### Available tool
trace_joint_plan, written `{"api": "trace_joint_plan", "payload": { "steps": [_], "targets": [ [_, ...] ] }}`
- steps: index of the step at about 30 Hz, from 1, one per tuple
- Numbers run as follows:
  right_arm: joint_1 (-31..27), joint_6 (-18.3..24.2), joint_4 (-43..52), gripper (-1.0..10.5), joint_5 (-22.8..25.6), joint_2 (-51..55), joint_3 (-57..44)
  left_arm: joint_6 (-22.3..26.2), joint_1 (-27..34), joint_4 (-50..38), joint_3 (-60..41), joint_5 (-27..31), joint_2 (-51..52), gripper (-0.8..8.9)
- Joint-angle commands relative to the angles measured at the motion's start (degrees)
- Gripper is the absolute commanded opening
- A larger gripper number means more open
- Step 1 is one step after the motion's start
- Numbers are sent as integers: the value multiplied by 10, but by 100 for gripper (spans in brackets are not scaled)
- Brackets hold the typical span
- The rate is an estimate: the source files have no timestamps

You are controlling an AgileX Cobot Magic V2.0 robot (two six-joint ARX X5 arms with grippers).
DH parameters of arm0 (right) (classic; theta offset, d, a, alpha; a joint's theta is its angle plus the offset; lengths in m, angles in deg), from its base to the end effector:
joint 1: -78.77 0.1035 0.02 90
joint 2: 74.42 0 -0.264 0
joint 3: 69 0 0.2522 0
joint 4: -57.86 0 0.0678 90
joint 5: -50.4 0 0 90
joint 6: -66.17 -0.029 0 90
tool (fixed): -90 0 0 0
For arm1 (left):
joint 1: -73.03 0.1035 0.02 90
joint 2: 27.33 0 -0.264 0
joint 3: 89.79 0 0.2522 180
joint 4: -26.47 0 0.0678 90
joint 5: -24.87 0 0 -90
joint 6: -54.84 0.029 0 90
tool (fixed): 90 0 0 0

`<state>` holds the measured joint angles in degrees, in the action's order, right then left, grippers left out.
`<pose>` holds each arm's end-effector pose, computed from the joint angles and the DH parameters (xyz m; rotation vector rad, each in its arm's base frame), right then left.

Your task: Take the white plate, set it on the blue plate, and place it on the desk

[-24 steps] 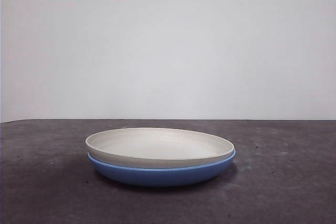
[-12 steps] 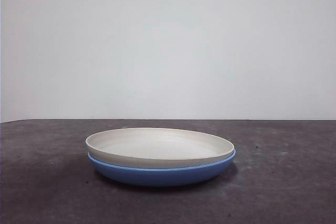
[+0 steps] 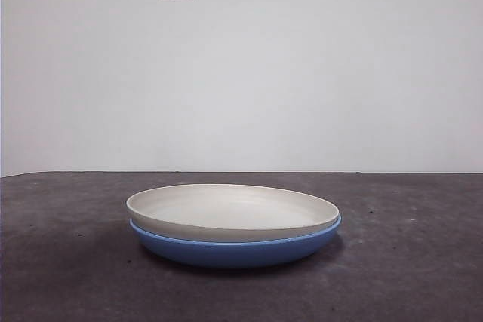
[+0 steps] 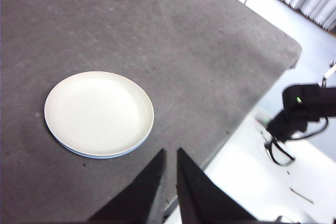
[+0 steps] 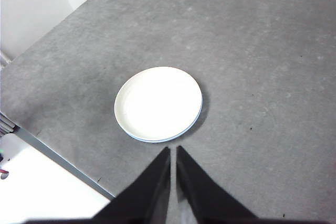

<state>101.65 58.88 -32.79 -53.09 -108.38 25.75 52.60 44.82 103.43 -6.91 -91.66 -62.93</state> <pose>0.0042 0.0091 0.4233 0.0768 0.5665 0.5854 0.0449 -0.0388 0.3960 -0.0274 0.5560 -0.9226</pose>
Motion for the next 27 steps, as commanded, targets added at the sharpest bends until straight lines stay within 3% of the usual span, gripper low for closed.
{"api": "trace_joint_plan", "payload": {
  "steps": [1, 4, 8, 14, 18, 27],
  "targets": [
    [3, 4, -40, 14, 0, -3, 11, 5, 54, -58, -69, -36, 19, 29],
    [3, 4, -40, 14, 0, -3, 11, 11, 121, -179, -178, -18, 70, 27],
    [3, 4, -40, 14, 0, -3, 11, -21, 186, -354, -336, 24, 148, 27],
    [3, 4, -40, 14, 0, -3, 11, -33, 234, -506, -526, 192, 241, 28],
    [3, 4, -40, 14, 0, -3, 11, -33, 252, -519, -597, 250, 286, 28],
    [3, 4, -40, 14, 0, -3, 11, -32, 271, -505, -657, 252, 349, 27]
  ]
}}
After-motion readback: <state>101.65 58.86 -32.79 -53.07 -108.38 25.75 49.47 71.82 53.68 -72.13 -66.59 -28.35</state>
